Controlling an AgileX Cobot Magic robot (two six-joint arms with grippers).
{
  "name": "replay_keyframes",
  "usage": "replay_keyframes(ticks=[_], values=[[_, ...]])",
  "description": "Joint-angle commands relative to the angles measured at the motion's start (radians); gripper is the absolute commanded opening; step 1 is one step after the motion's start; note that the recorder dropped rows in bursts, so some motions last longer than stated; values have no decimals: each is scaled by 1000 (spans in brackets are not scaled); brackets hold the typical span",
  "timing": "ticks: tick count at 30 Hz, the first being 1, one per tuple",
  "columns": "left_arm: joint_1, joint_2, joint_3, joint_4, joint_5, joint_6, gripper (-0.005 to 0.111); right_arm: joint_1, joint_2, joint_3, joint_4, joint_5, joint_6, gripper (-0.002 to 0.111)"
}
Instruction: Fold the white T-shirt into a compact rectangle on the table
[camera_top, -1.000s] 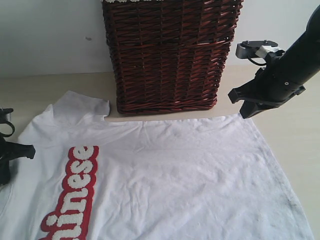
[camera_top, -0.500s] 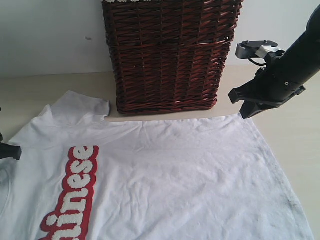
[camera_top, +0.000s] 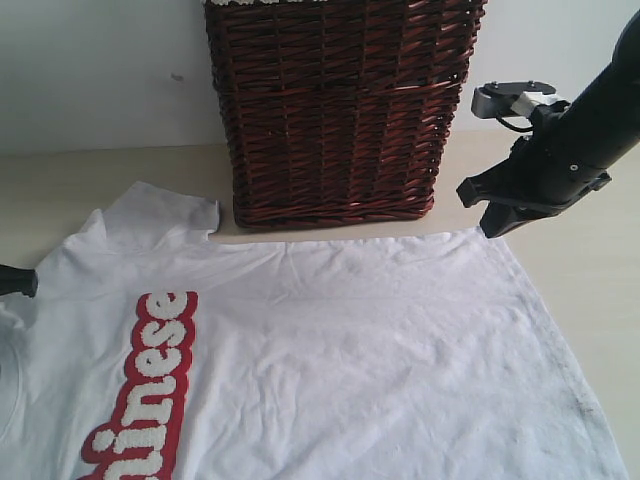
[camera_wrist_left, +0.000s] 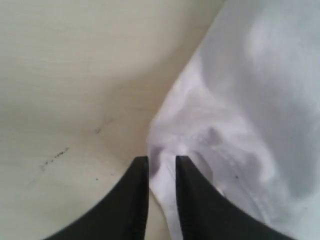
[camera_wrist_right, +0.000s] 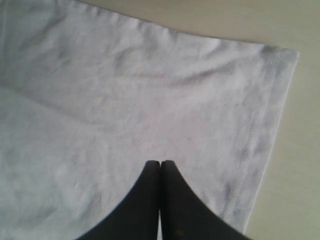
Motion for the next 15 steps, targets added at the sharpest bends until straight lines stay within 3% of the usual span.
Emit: replay_keyframes(ticks=[1, 11, 15], values=[[1, -18, -8, 30, 23, -27, 37, -4, -11, -3, -2, 4, -11, 0], [1, -168, -28, 33, -14, -46, 38, -4, 4, -3, -12, 6, -11, 0], [-10, -186, -28, -99, -30, 109, 18, -4, 29, -3, -46, 21, -4, 0]])
